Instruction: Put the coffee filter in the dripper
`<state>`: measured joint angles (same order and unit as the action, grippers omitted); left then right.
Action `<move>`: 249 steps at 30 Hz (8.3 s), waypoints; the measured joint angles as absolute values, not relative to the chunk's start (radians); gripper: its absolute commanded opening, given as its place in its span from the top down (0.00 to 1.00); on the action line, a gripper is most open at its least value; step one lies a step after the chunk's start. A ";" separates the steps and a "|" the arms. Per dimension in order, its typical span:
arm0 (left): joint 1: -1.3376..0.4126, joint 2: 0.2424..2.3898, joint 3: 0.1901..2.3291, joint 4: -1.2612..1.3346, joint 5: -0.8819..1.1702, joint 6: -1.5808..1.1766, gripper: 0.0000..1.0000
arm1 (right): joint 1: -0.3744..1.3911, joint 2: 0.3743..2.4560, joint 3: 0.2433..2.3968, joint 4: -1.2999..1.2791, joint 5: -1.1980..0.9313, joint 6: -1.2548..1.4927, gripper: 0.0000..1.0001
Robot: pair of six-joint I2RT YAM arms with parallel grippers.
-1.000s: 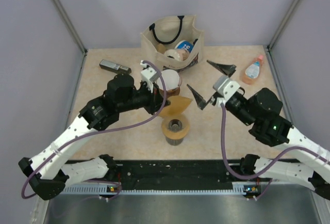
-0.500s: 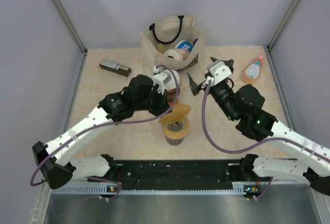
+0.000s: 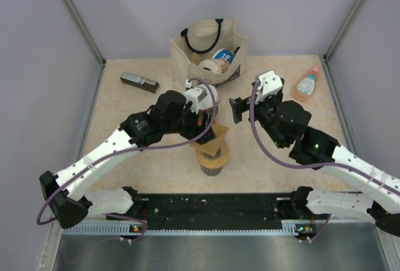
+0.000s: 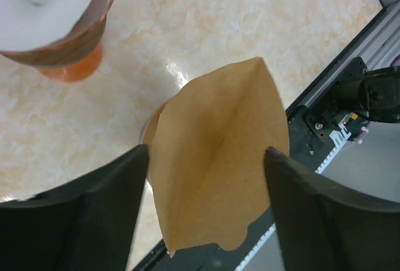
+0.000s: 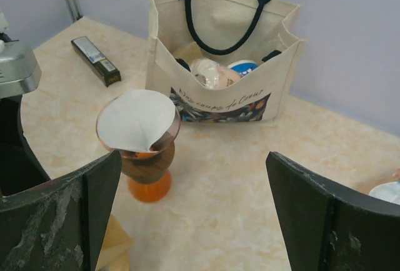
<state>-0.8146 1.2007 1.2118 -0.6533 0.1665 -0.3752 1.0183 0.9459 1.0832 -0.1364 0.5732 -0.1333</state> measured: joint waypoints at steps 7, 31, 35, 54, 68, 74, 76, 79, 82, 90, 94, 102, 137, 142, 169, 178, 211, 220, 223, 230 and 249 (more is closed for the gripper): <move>-0.815 1.082 1.211 -0.628 0.111 -0.373 0.01 | 1.018 0.973 1.198 -0.340 0.575 0.086 0.02; -0.458 0.893 1.040 -0.685 -0.344 -0.580 0.01 | 1.016 1.413 1.501 -0.791 0.089 0.199 0.55; -0.431 0.915 1.028 -0.680 -0.287 -0.579 0.01 | 1.016 1.418 1.501 -0.846 0.055 0.197 0.58; -0.355 0.979 1.020 -0.651 -0.178 -0.575 0.01 | 1.018 1.446 1.480 -0.905 -0.075 0.158 0.66; -0.331 0.992 1.020 -0.644 -0.146 -0.573 0.01 | 1.018 1.507 1.447 -0.902 -0.078 0.146 0.79; -0.326 0.992 1.020 -0.643 -0.146 -0.573 0.01 | 1.018 1.533 1.437 -0.898 -0.077 0.138 0.84; -0.325 0.992 1.020 -0.643 -0.146 -0.573 0.01 | 1.018 1.534 1.428 -0.900 -0.077 0.137 0.86; -0.322 0.997 1.020 -0.643 -0.146 -0.573 0.01 | 1.018 1.535 1.427 -0.902 -0.077 0.133 0.89; -0.321 1.006 1.020 -0.643 -0.145 -0.572 0.01 | 1.018 1.540 1.427 -0.908 -0.077 0.130 0.90; -0.313 1.013 1.020 -0.643 -0.144 -0.567 0.01 | 1.019 1.595 1.427 -0.933 -0.073 0.122 0.92; -0.309 1.013 1.020 -0.643 -0.144 -0.565 0.01 | 1.020 1.610 1.429 -0.937 -0.072 0.115 0.93; -0.300 1.021 1.020 -0.643 -0.136 -0.557 0.01 | 1.026 1.646 1.444 -0.944 -0.073 0.104 0.92; -0.290 0.919 0.882 -0.451 0.432 -0.514 0.01 | 1.039 1.608 1.505 -0.947 0.007 0.107 0.83; -0.299 0.850 0.757 -0.335 0.607 -0.538 0.01 | 1.039 1.605 1.505 -0.947 0.007 0.108 0.83; -0.467 1.013 0.738 -0.189 0.636 -0.580 0.04 | 0.943 1.089 1.152 -0.699 0.172 0.320 0.07; -0.472 1.013 0.737 -0.203 0.616 -0.569 0.05 | 0.921 1.078 1.013 -0.598 0.118 0.370 0.06; -0.500 0.986 0.720 -0.234 0.593 -0.543 0.01 | 0.917 1.068 0.926 -0.481 0.074 0.352 0.06; -0.503 0.942 0.882 -0.310 0.494 -0.516 0.01 | 0.915 1.063 1.087 -0.483 0.099 0.323 0.01; -0.503 0.905 0.939 -0.332 0.413 -0.504 0.01 | 0.912 1.056 1.134 -0.487 0.146 0.321 0.01; -0.437 0.923 1.063 -0.458 0.007 -0.541 0.01 | 0.624 1.019 1.143 -0.473 0.188 0.360 0.01; 0.044 0.966 0.845 -0.520 -0.345 -0.684 0.01 | 0.113 0.951 0.664 -0.292 0.381 0.541 0.01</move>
